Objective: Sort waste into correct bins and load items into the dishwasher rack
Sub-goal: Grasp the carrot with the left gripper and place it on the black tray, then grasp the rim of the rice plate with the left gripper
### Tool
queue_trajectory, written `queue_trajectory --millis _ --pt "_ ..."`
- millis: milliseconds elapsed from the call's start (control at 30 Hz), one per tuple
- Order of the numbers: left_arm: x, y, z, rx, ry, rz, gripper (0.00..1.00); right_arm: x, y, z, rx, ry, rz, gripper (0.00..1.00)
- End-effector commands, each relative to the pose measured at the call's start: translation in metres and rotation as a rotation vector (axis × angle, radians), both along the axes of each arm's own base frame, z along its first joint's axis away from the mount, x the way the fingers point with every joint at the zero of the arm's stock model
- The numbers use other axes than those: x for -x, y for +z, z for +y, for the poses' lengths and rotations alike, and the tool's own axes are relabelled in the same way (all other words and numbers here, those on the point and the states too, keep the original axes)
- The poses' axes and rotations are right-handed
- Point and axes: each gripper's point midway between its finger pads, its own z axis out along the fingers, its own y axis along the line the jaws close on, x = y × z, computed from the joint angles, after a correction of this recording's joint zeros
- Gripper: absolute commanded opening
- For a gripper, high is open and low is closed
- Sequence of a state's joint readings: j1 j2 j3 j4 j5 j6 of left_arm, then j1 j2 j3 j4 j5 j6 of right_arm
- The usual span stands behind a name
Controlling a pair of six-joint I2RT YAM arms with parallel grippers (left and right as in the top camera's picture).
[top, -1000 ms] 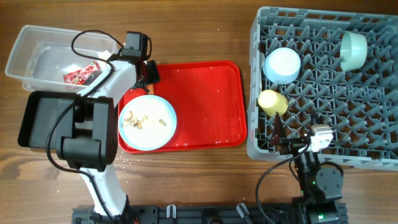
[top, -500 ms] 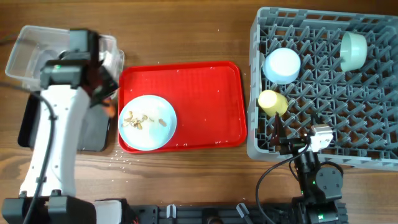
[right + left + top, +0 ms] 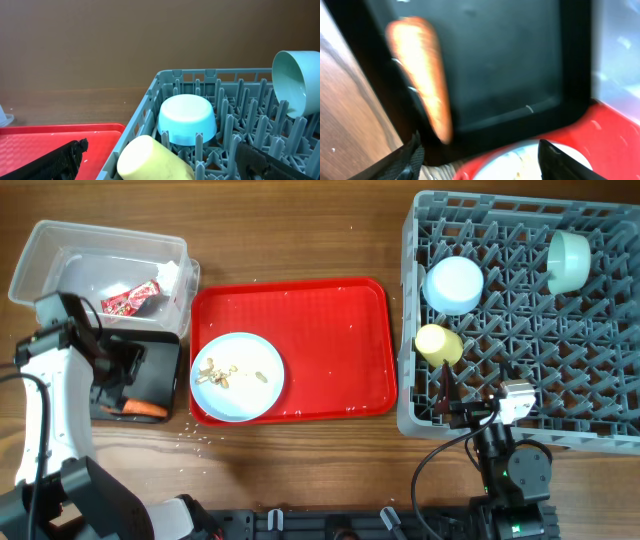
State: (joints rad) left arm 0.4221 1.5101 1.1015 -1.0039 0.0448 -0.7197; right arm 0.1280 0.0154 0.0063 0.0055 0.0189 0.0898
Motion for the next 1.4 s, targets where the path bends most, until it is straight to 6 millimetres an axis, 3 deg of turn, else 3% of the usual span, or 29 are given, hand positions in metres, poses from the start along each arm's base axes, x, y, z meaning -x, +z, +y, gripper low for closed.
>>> queue_trajectory --millis 0,67,167,300,367,400,500,633,733,800,867,900,933,1000,1067,1233,1367 --pt "-0.042 0.04 -0.066 0.071 -0.327 -0.155 0.66 0.0 0.002 0.0 -0.017 0.002 -0.007 1.0" --pt "-0.052 0.041 -0.126 0.04 -0.604 -0.174 0.63 0.0 0.002 0.0 -0.017 0.002 -0.007 1.0" --pt "-0.045 0.019 -0.192 -0.194 -0.937 -0.061 0.52 0.0 0.002 0.0 -0.017 0.002 -0.007 1.0" --pt "-0.025 -0.024 -0.256 -0.319 -1.196 0.059 0.4 0.0 0.002 0.0 -0.017 0.002 -0.007 0.99" --pt "-0.018 -0.048 -0.273 -0.314 -1.251 0.105 0.24 0.0 0.002 0.0 -0.017 0.002 -0.007 1.0" --pt "-0.016 -0.056 -0.276 -0.315 -1.264 0.125 0.18 0.0 0.002 0.0 -0.017 0.002 -0.007 1.0" --pt "-0.007 -0.087 -0.272 -0.321 -1.282 0.233 0.18 0.0 0.002 0.0 -0.017 0.002 -0.007 1.0" --pt "-0.009 -0.1 -0.271 -0.331 -1.282 0.252 0.17 0.0 0.002 0.0 -0.017 0.002 -0.007 1.0" --pt "-0.008 -0.091 -0.272 -0.327 -1.279 0.242 0.11 0.0 0.002 0.0 -0.017 0.002 -0.007 1.0" --pt "-0.007 -0.067 -0.271 -0.323 -1.227 0.22 0.09 0.0 0.002 0.0 -0.017 0.002 -0.007 1.0" --pt "-0.011 -0.039 -0.274 -0.321 -1.217 0.125 0.18 0.0 0.002 0.0 -0.017 0.002 -0.007 1.0" --pt "-0.015 -0.027 -0.271 -0.347 -1.209 0.088 0.33 0.0 0.002 0.0 -0.017 0.002 -0.007 1.0" --pt "-0.021 -0.026 -0.262 -0.414 -1.197 0.091 0.37 0.0 0.002 0.0 -0.017 0.002 -0.007 1.0" --pt "-0.02 -0.046 -0.252 -0.465 -1.195 0.107 0.37 0.0 0.002 0.0 -0.017 0.002 -0.007 1.0" --pt "-0.004 -0.073 -0.247 -0.431 -1.207 0.148 0.29 0.0 0.002 0.0 -0.017 0.002 -0.007 1.0" --pt "-0.003 -0.081 -0.246 -0.43 -1.205 0.132 0.23 0.0 0.002 0.0 -0.017 0.002 -0.007 1.0" --pt "0.007 -0.1 -0.253 -0.364 -1.274 0.117 0.22 0.0 0.002 0.0 -0.017 0.002 -0.007 1.0"
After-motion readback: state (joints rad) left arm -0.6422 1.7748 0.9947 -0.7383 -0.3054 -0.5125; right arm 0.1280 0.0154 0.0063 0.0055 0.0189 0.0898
